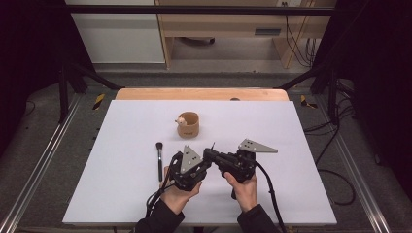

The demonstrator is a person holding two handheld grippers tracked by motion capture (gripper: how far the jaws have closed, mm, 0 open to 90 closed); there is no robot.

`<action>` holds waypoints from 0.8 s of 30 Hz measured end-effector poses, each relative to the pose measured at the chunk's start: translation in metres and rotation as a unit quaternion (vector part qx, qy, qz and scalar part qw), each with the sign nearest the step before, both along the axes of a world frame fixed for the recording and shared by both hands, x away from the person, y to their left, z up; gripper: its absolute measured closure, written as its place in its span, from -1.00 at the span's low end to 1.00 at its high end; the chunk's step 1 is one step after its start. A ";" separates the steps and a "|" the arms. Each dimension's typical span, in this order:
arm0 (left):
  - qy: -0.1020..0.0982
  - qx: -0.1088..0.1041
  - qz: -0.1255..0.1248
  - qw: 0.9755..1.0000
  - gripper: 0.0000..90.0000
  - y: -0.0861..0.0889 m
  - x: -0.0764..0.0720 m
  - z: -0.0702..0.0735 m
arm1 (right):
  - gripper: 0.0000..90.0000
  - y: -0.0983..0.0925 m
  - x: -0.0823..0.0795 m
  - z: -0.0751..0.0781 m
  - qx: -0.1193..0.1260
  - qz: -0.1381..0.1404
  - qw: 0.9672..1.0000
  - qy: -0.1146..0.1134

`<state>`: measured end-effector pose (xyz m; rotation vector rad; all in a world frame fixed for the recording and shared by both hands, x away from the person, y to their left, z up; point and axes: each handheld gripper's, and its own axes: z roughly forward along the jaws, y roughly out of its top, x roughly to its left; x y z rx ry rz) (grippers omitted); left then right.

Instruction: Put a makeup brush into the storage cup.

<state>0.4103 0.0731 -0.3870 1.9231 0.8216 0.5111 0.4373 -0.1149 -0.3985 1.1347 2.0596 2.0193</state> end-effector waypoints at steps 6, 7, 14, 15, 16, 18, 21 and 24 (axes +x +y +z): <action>-0.006 0.000 0.002 1.000 0.87 0.002 0.001 -0.001 | 0.67 -0.001 -0.001 0.002 0.002 -0.003 1.000 -0.005; -0.005 0.003 0.004 1.000 0.87 0.004 0.001 -0.002 | 0.63 -0.002 -0.001 0.002 0.003 -0.005 1.000 -0.009; 0.002 -0.001 0.018 1.000 0.87 0.017 0.009 -0.005 | 0.32 -0.015 -0.002 0.006 -0.003 -0.017 1.000 -0.026; 0.003 -0.003 0.022 1.000 0.87 0.020 0.010 -0.005 | 0.32 -0.015 -0.002 0.006 -0.003 -0.017 1.000 -0.026; 0.000 -0.005 0.026 1.000 0.87 0.023 0.011 -0.004 | 0.21 -0.018 -0.003 0.007 -0.011 -0.021 0.999 -0.028; -0.002 -0.007 0.029 1.000 0.87 0.026 0.012 -0.003 | 0.13 -0.022 -0.004 0.008 -0.019 -0.027 0.999 -0.034; -0.007 -0.012 0.035 0.999 0.87 0.034 0.013 0.000 | -0.02 -0.030 -0.005 0.009 -0.036 -0.039 0.998 -0.042; -0.011 -0.024 0.034 0.999 0.87 0.044 0.015 0.005 | -0.16 -0.039 -0.005 0.009 -0.047 -0.051 0.997 -0.039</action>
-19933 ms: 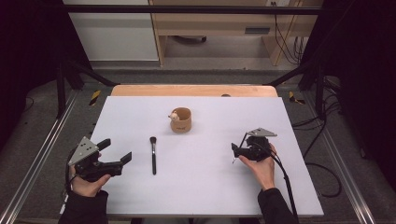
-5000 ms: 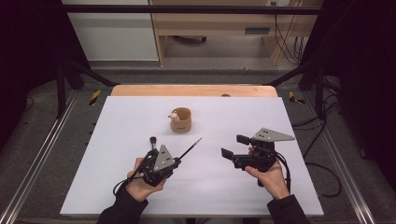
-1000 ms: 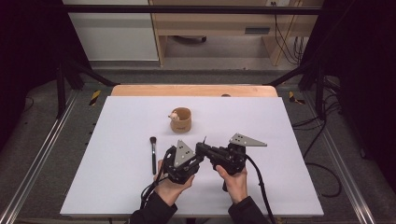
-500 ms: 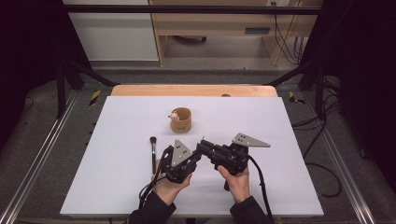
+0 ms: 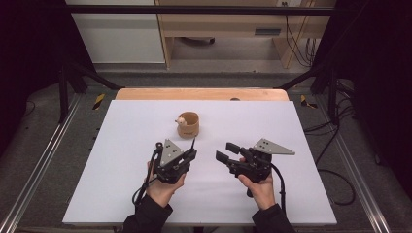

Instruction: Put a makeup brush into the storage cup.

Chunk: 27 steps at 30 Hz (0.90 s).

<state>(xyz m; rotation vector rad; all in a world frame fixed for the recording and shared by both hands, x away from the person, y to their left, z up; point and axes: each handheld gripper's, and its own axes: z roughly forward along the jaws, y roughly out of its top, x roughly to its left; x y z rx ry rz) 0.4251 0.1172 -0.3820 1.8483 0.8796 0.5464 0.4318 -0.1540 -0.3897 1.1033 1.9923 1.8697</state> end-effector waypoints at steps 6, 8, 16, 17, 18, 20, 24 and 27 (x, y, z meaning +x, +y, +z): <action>-0.012 -0.012 0.002 1.000 0.87 0.013 0.003 0.011 | -0.34 -0.020 0.001 -0.002 -0.021 -0.031 0.999 -0.002; -0.019 -0.009 0.003 1.000 0.87 0.016 0.005 0.016 | -0.37 -0.023 0.001 -0.003 -0.028 -0.039 0.999 -0.005; -0.034 -0.008 0.006 0.999 0.87 0.026 0.011 0.032 | -0.59 -0.040 -0.001 -0.008 -0.068 -0.063 0.996 -0.009; -0.036 -0.008 0.006 0.999 0.87 0.026 0.012 0.033 | -0.61 -0.041 -0.001 -0.008 -0.071 -0.064 0.995 -0.010; -0.037 -0.009 0.005 0.999 0.87 0.029 0.014 0.036 | -0.62 -0.043 -0.001 -0.009 -0.076 -0.068 0.995 -0.009; -0.038 -0.008 0.005 0.999 0.87 0.030 0.015 0.037 | -0.66 -0.046 -0.002 -0.010 -0.082 -0.071 0.994 -0.007; -0.043 -0.004 0.008 0.999 0.87 0.032 0.020 0.042 | -0.70 -0.050 -0.003 -0.013 -0.093 -0.077 0.993 -0.006; -0.047 -0.005 0.008 0.999 0.87 0.031 0.024 0.048 | -0.74 -0.056 -0.005 -0.014 -0.104 -0.083 0.991 -0.008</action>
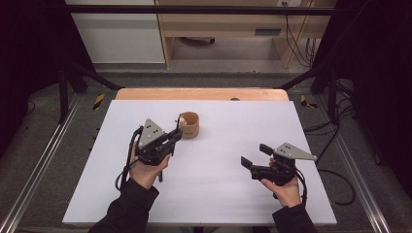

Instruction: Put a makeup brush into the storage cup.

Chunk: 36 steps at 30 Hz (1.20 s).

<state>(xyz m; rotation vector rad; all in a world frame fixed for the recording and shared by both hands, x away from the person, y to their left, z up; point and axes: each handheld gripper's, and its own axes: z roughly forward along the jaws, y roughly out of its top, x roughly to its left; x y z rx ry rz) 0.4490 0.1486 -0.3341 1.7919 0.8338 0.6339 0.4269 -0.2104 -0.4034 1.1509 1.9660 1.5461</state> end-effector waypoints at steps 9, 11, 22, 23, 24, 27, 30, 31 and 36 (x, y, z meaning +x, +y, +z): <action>-0.001 -0.004 -0.001 1.000 0.87 0.002 0.010 0.010 | -0.79 -0.012 -0.004 -0.001 -0.021 -0.009 1.000 -0.001; 0.000 -0.010 0.001 1.000 0.87 0.002 0.014 0.011 | -0.82 -0.015 -0.005 -0.002 -0.027 -0.015 1.000 -0.003; -0.008 -0.013 0.006 1.000 0.87 0.003 0.027 0.022 | -0.86 -0.021 -0.007 -0.004 -0.037 -0.027 0.999 -0.005; -0.009 -0.013 0.007 1.000 0.87 0.002 0.028 0.023 | -0.86 -0.021 -0.007 -0.004 -0.037 -0.027 0.999 -0.005; -0.009 -0.014 0.007 1.000 0.86 0.002 0.030 0.024 | -0.86 -0.022 -0.006 -0.005 -0.040 -0.029 0.999 -0.007; -0.012 -0.014 0.008 1.000 0.87 0.001 0.034 0.026 | -0.87 -0.022 -0.006 -0.005 -0.040 -0.030 0.999 -0.007; -0.012 -0.014 0.008 1.000 0.87 -0.001 0.038 0.026 | -0.87 -0.025 -0.007 -0.005 -0.047 -0.032 0.998 -0.010; -0.012 -0.013 0.008 1.000 0.87 -0.001 0.039 0.027 | -0.87 -0.025 -0.007 -0.005 -0.047 -0.033 0.998 -0.011; -0.012 -0.015 0.007 1.000 0.87 -0.005 0.047 0.030 | -0.88 -0.029 -0.007 -0.006 -0.048 -0.039 0.998 -0.013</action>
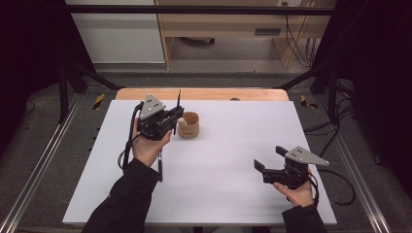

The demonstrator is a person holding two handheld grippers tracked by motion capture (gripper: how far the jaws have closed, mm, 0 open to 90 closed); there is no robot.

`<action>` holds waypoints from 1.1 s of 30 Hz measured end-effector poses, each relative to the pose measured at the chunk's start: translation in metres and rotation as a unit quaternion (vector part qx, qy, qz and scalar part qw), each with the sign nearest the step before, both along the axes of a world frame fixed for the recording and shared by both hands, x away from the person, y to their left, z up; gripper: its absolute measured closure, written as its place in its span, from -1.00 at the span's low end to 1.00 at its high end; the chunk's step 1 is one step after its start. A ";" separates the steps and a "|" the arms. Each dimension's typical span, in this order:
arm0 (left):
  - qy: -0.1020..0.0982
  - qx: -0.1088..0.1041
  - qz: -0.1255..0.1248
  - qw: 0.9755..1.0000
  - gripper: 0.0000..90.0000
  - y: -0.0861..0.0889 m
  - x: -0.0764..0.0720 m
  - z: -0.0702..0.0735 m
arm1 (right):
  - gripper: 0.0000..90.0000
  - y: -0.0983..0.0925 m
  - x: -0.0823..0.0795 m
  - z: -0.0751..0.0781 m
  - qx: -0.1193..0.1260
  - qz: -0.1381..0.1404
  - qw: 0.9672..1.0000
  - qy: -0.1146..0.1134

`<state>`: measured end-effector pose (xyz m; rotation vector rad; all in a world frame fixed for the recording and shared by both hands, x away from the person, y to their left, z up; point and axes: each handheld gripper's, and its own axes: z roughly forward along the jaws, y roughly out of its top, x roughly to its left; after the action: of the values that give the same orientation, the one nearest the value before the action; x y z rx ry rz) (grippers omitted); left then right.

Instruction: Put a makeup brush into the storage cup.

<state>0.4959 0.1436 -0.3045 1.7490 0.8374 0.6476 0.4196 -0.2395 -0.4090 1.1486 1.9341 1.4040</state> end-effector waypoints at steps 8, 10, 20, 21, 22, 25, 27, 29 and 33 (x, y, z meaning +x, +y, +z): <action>-0.006 -0.003 0.002 1.000 0.87 -0.007 0.013 0.003 | -0.88 -0.002 0.000 0.000 -0.005 -0.003 1.000 0.001; -0.006 -0.005 0.003 1.000 0.87 -0.008 0.017 0.003 | -0.88 -0.002 -0.001 0.000 -0.003 -0.003 1.000 0.000; 0.001 -0.012 0.010 1.000 0.87 -0.015 0.036 -0.005 | -0.89 -0.004 -0.001 0.000 -0.002 -0.004 1.000 -0.001; 0.001 -0.012 0.011 1.000 0.87 -0.016 0.038 -0.006 | -0.89 -0.004 -0.001 0.000 -0.001 -0.005 1.000 0.000; 0.001 -0.013 0.012 1.000 0.87 -0.017 0.040 -0.007 | -0.89 -0.004 -0.001 0.000 -0.001 -0.005 1.000 0.000; 0.006 -0.016 0.015 1.000 0.87 -0.020 0.047 -0.010 | -0.89 -0.004 -0.001 0.000 0.000 -0.007 1.000 0.001; 0.007 -0.016 0.016 1.000 0.87 -0.021 0.050 -0.011 | -0.89 -0.004 -0.001 0.000 0.002 -0.007 1.000 0.001; 0.008 -0.017 0.020 1.000 0.87 -0.023 0.054 -0.013 | -0.89 -0.004 -0.001 0.000 0.001 -0.007 1.000 0.000; 0.014 -0.019 0.025 0.999 0.87 -0.027 0.061 -0.016 | -0.89 -0.004 -0.001 0.000 0.000 -0.006 1.000 0.001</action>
<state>0.5573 0.1166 -0.3209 1.7109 0.9094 0.6373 0.4187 -0.2433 -0.4088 1.1598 1.9255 1.3979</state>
